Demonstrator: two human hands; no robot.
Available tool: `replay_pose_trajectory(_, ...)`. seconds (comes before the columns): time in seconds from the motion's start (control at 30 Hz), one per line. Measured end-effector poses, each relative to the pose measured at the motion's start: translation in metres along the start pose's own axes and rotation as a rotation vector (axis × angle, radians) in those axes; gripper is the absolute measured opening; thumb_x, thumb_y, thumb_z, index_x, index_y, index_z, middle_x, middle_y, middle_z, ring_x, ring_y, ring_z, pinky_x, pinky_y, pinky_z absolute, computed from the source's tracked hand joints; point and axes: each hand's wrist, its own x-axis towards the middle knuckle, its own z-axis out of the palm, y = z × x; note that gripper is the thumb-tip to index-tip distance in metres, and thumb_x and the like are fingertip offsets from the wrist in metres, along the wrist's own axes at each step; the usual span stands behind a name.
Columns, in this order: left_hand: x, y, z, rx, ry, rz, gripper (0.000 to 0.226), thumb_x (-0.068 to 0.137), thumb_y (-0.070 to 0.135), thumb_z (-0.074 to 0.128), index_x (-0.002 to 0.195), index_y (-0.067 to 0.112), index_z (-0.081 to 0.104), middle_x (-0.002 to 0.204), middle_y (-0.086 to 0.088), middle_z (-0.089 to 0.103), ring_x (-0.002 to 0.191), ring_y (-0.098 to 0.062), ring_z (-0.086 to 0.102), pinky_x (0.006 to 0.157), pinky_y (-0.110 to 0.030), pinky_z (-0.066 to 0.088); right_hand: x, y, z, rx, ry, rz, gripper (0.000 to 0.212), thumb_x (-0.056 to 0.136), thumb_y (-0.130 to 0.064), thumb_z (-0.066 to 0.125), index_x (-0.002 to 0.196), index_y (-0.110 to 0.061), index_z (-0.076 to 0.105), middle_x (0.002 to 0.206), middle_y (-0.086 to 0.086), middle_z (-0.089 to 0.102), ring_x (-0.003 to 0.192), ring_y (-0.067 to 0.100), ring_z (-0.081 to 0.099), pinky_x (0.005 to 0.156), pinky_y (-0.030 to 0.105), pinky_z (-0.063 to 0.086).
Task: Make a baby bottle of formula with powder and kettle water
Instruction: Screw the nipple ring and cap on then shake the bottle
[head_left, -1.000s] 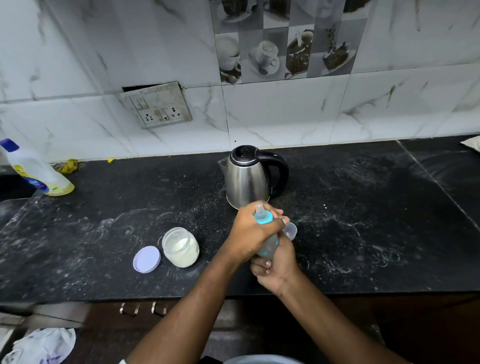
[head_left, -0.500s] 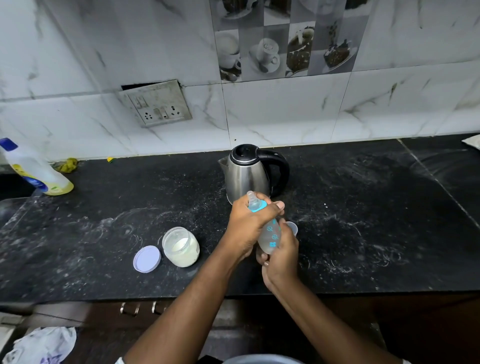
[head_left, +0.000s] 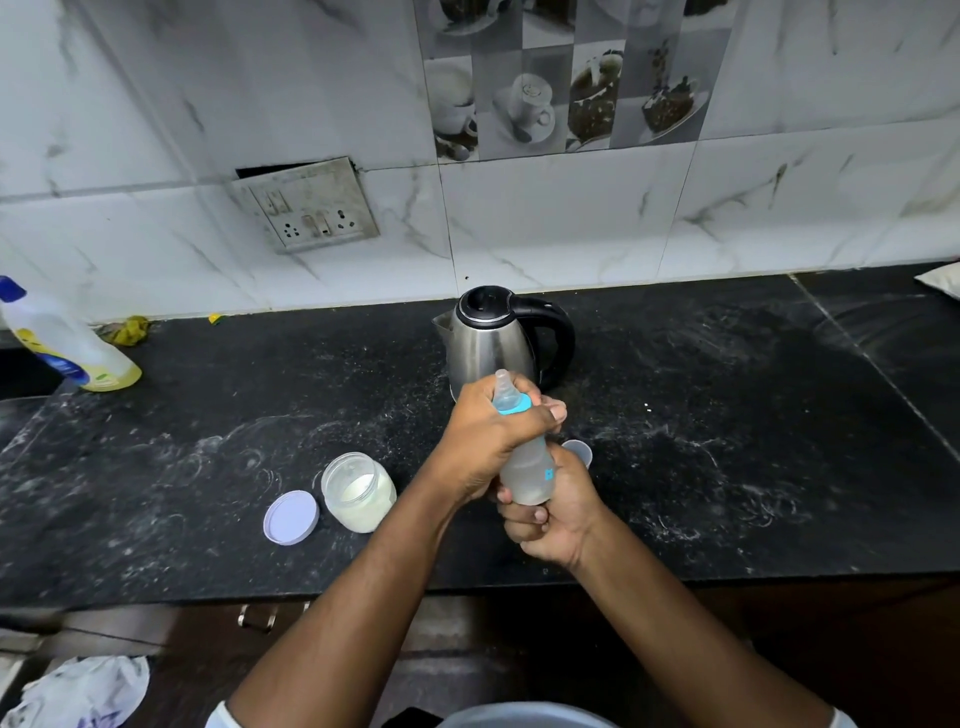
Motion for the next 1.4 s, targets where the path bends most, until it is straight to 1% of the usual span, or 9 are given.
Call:
replay_pose_trajectory(0.13,0.001,-0.008,-0.011,-0.014,-0.05,-0.008,0.02,0.077,0.01,0.086,0.084,0.016,0.067,0.084,-0.01,0.072,0.083,-0.025,0.068,0.076,-0.036,0.055,0.005,0.0,-0.005,0.002,0.005,0.005,0.054,0.101,-0.046,0.034,0.075,-0.013,0.067,0.061,0.01,0.052,0.027,0.006,0.029,0.036,0.011,0.011)
replay_pose_trajectory(0.27,-0.01,-0.025,-0.018,0.061,-0.12,-0.131,0.066,0.074,0.023,0.088,0.131,0.017,0.056,0.128,-0.003,0.075,0.096,-0.02,0.07,0.059,-0.032,0.057,0.01,-0.002,-0.019,-0.031,0.034,-0.069,0.045,0.097,-0.043,0.039,0.092,-0.012,0.071,0.061,0.01,0.055,0.03,0.008,0.033,0.033,0.012,0.017)
replay_pose_trajectory(0.4,-0.016,-0.046,-0.022,0.139,0.019,-0.16,0.053,0.079,0.013,0.091,0.121,0.016,0.059,0.115,-0.001,0.077,0.098,-0.018,0.071,0.083,-0.036,0.059,0.023,-0.004,-0.047,-0.718,0.447,-0.385,0.058,0.105,-0.062,0.032,0.092,-0.022,0.072,0.066,0.005,0.07,0.048,0.019,0.054,0.043,0.028,0.04)
replay_pose_trajectory(0.5,-0.017,-0.055,-0.029,0.242,0.098,-0.151,0.046,0.086,0.001,0.085,0.121,0.014,0.058,0.115,0.003,0.075,0.098,-0.002,0.07,0.089,-0.023,0.056,0.033,-0.015,-0.09,-1.174,0.772,-0.783,0.021,0.097,-0.037,0.063,0.101,-0.017,0.064,0.098,0.003,0.069,0.096,0.029,0.065,0.077,0.036,0.046)
replay_pose_trajectory(0.63,-0.015,-0.067,-0.036,0.337,0.145,-0.146,0.051,0.086,0.005,0.086,0.12,0.018,0.051,0.11,0.001,0.07,0.093,0.001,0.066,0.089,-0.024,0.054,0.043,-0.027,-0.119,-1.617,0.667,-0.533,0.066,0.088,-0.039,0.072,0.147,-0.026,0.044,0.144,-0.001,0.056,0.135,0.029,0.039,0.104,0.046,0.034)
replay_pose_trajectory(0.77,-0.016,-0.079,-0.036,0.35,0.163,-0.172,0.058,0.082,0.02,0.088,0.121,0.029,0.046,0.115,-0.008,0.067,0.101,-0.013,0.061,0.096,-0.035,0.052,0.055,-0.025,-0.124,-1.734,0.597,-0.487,0.059,0.092,-0.042,0.069,0.146,-0.029,0.048,0.14,-0.002,0.062,0.132,0.023,0.042,0.1,0.039,0.031)
replay_pose_trajectory(0.9,-0.018,-0.084,-0.035,0.246,0.147,-0.209,0.068,0.067,0.033,0.093,0.121,0.023,0.053,0.114,-0.01,0.072,0.1,-0.014,0.067,0.096,-0.04,0.057,0.048,-0.029,-0.113,-1.176,0.48,-0.64,0.041,0.084,-0.02,0.083,0.12,-0.026,0.064,0.113,-0.004,0.072,0.104,0.017,0.067,0.084,0.027,0.049)
replay_pose_trajectory(1.07,-0.017,-0.082,-0.03,0.157,0.205,-0.155,0.052,0.072,0.0,0.095,0.116,0.006,0.069,0.097,0.0,0.078,0.087,-0.009,0.072,0.078,-0.022,0.057,0.02,-0.059,-0.071,-0.706,0.175,-0.664,0.045,0.088,0.003,0.078,0.122,-0.019,0.058,0.114,0.011,0.072,0.092,0.013,0.072,0.073,0.033,0.062)
replay_pose_trajectory(1.4,-0.017,-0.078,-0.022,0.157,0.164,-0.115,0.059,0.075,-0.003,0.092,0.127,0.014,0.072,0.116,0.0,0.081,0.103,-0.008,0.073,0.089,-0.022,0.055,-0.033,-0.115,-0.014,-1.581,-0.03,-0.67,0.045,0.093,-0.026,0.076,0.136,-0.031,0.065,0.129,-0.018,0.062,0.116,0.0,0.061,0.096,0.016,0.049)
